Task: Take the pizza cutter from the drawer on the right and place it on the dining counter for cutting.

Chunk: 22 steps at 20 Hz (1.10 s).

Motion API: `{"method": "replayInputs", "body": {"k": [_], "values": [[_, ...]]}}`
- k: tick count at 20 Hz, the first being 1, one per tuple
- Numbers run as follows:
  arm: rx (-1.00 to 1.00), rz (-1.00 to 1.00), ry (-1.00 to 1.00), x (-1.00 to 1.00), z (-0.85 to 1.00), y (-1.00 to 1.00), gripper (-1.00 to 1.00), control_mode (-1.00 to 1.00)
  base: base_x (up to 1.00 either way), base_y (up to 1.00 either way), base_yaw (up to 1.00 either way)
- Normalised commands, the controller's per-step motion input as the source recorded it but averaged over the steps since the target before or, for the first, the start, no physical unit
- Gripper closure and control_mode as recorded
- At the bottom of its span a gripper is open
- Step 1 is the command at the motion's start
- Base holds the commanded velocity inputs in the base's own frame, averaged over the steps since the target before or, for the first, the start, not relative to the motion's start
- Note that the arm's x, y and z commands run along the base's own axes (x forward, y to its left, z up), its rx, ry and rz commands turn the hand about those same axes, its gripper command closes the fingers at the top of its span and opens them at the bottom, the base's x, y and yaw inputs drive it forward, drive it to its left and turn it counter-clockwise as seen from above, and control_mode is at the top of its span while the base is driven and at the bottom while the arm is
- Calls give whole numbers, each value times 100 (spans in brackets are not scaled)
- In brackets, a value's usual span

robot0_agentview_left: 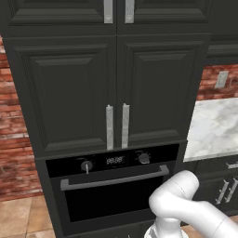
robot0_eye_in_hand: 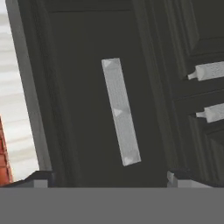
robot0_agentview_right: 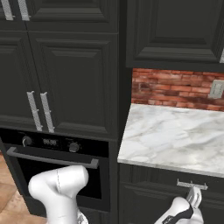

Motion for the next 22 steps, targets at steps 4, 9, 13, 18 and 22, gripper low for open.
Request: {"method": "replayInputs", "body": {"k": [4, 9, 13, 18, 22], "values": [[0, 0, -5, 26, -7, -21, -100, -100, 0, 0, 0], [0, 0, -5, 27, -11, -24, -100, -100, 0, 0, 0], [0, 0, -4, 25, -16, -22, -100, -100, 0, 0, 0], [0, 0, 0, 27, -18, -5, -100, -100, 0, 0, 0], [0, 0, 0, 19, -24, -6, -100, -100, 0, 0, 0]]}}
